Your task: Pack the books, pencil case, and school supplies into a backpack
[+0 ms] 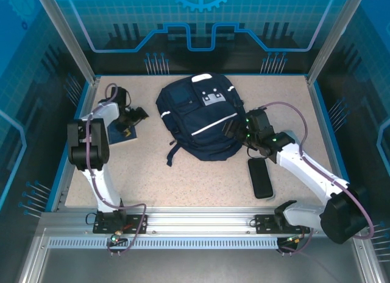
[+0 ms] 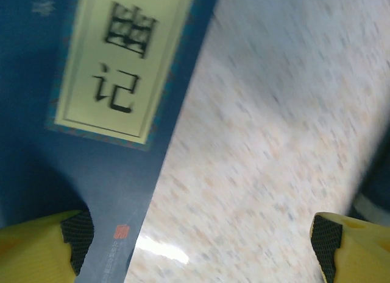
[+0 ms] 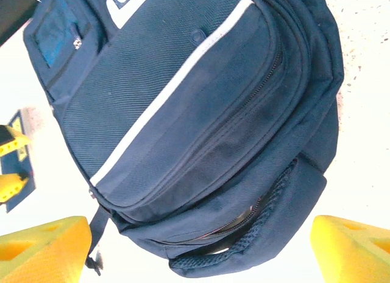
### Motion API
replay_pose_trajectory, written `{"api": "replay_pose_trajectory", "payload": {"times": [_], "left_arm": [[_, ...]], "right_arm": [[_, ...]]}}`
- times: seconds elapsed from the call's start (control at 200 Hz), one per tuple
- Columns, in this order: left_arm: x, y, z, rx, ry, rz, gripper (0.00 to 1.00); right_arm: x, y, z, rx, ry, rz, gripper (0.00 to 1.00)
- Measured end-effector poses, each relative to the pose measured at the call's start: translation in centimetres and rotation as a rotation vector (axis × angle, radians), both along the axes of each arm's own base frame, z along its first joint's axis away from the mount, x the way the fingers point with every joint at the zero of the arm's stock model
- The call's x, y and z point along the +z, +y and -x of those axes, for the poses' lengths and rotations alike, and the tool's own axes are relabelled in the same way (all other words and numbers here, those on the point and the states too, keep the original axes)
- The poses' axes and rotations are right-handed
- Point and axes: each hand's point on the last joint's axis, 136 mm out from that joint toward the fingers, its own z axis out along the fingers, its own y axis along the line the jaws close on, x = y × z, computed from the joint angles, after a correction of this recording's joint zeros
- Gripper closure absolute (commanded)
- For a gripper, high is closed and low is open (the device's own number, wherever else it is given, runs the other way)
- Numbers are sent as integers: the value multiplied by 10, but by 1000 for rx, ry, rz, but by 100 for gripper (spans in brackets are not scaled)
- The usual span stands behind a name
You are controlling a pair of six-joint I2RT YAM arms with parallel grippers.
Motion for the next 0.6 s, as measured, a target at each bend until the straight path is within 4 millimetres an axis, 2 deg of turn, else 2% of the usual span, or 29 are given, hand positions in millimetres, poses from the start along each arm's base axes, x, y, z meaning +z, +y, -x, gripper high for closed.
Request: {"api": "replay_pose_trajectory", "payload": {"times": [0.15,0.44,0.6], "left_arm": [[0,-42,28,-50,-3,28,6],[-4,-85,85,-95,-23,48,6],[-3,-113,113,-122,-37,78,6]], "right_arm": [[-6,1,10,8,7,0,7],[-14,18,22,69,27,9,7],[-30,33,25,108,71,37,7]]}}
